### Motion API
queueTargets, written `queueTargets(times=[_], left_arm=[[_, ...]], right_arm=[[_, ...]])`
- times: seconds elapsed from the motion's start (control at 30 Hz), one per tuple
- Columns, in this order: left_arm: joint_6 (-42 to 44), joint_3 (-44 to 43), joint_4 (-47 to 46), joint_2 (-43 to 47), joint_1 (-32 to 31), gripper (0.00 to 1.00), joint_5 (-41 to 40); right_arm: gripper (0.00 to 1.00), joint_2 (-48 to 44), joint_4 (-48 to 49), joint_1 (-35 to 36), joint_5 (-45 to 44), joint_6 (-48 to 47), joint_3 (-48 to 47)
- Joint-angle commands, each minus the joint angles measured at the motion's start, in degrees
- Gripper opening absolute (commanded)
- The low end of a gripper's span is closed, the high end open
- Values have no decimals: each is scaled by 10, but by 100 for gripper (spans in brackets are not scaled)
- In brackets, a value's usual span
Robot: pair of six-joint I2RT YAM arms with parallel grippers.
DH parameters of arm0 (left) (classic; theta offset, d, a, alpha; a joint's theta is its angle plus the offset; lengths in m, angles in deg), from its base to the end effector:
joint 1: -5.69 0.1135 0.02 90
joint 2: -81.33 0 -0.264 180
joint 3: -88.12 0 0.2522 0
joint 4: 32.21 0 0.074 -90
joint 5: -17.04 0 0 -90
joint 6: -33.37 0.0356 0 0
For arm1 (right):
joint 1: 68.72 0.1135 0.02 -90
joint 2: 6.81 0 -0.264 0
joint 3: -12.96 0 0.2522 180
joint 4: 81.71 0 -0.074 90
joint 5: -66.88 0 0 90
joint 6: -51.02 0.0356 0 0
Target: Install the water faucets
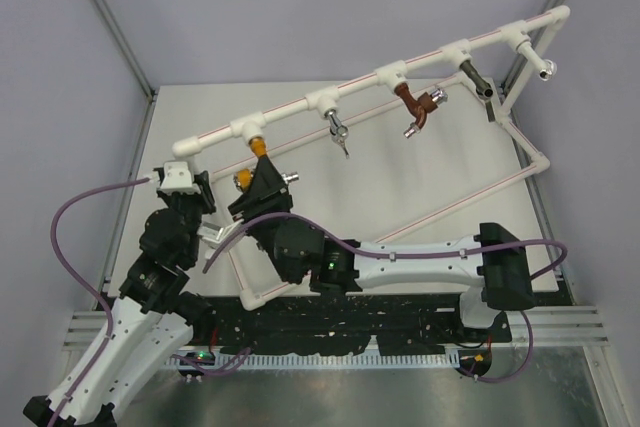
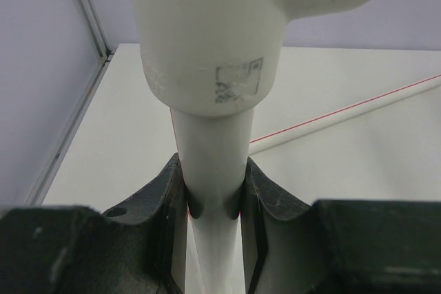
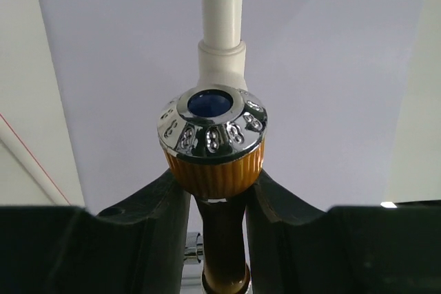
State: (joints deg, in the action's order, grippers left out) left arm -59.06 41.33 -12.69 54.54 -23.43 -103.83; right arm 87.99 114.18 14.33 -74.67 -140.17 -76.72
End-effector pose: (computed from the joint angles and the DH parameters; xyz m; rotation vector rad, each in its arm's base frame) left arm 0.1189 -0.0453 0.3196 -0.0604 1.5625 -0.0127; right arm 0.0746 0.3815 0.3720 -1.3363 0.7147 -0.8735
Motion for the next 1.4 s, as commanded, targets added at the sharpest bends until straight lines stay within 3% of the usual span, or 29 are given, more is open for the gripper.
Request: queueTargets(times=[0.0,0.23,0.5,0.7,0.9,1.07,1.13,1.2,1.27,1.37], left_arm=[[1,-4,-44,-12,-15,0,76],[-2,-5,-44,-17,-15,0,78],[-10,-4,-43,-20,-15,0,82],[-12,-4,-44,-17,-15,0,84],[-12,-4,-44,-16,-14,0,84],[-12,-3,-44,-14,-15,0,83],[-11,-3,-44,-13,-14,0,83],[-11,-4,-43,-12,-15,0,82],[-11,-3,-43,-11,-15,0,82],[-8,-4,-44,-12,-14,0,82]], right_arm=[[5,30,48,-7,-30,119,-87],[5,45,-75,-4,-65,483,-185],[5,-18,-184,-24,39,824,-178],[5,-86,-170,-80,149,1107,-84],[5,-124,-95,-122,188,1294,-5],[5,-143,-59,-149,197,1529,56],[12,-151,-65,-155,184,1605,76],[36,-165,-62,-155,174,1625,88],[59,-175,-54,-155,174,1601,94],[79,-188,-39,-155,191,1517,98]])
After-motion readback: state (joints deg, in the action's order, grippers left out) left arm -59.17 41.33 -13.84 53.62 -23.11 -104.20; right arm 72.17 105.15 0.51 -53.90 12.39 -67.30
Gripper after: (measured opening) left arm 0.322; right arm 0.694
